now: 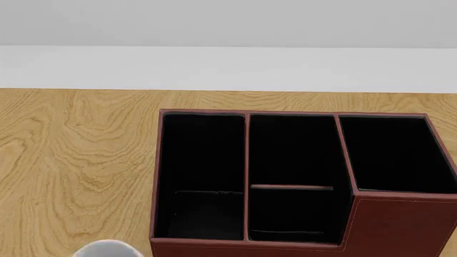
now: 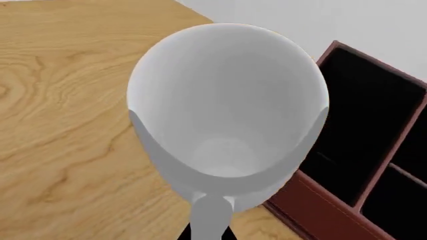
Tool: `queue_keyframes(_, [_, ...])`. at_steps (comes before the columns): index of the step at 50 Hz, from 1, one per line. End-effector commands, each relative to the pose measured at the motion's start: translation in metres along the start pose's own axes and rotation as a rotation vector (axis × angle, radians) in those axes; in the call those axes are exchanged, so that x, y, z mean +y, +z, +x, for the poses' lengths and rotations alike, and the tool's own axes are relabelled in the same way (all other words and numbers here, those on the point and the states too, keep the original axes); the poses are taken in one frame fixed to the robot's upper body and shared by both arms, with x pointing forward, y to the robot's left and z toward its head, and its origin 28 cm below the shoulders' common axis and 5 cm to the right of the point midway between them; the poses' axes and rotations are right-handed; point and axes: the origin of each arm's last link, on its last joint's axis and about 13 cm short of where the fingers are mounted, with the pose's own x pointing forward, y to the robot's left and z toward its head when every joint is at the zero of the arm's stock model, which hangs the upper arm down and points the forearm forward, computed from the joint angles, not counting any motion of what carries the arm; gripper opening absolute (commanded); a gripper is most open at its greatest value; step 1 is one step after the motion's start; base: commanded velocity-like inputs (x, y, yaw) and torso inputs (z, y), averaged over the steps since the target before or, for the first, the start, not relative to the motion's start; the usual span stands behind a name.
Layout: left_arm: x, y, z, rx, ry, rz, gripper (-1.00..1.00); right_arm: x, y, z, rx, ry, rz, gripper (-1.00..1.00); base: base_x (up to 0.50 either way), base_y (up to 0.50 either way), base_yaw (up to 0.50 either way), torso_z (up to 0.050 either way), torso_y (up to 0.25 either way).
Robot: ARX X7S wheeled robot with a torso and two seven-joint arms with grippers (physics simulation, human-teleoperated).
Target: Pick up the white mug and place it to the right of the caddy.
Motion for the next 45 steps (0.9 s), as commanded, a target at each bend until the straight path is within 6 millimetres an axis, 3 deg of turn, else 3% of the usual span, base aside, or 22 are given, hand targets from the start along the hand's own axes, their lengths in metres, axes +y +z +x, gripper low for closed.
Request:
queue_keyframes(1, [0.000,0.000,0.000,0.000,-0.002,0.000,1.00,-0.014,0.020,0.000,-0.050,-0.055,-0.022,-1.00,0.00,0.00,0.00,0.000,0.010])
queue_keyframes(45, [-0.001,-0.001,0.001,0.007,-0.002,-0.001,1.00,-0.066,0.073,-0.012,-0.129,-0.191,0.056,-1.00,0.00,0.00,0.00,0.000,0.000])
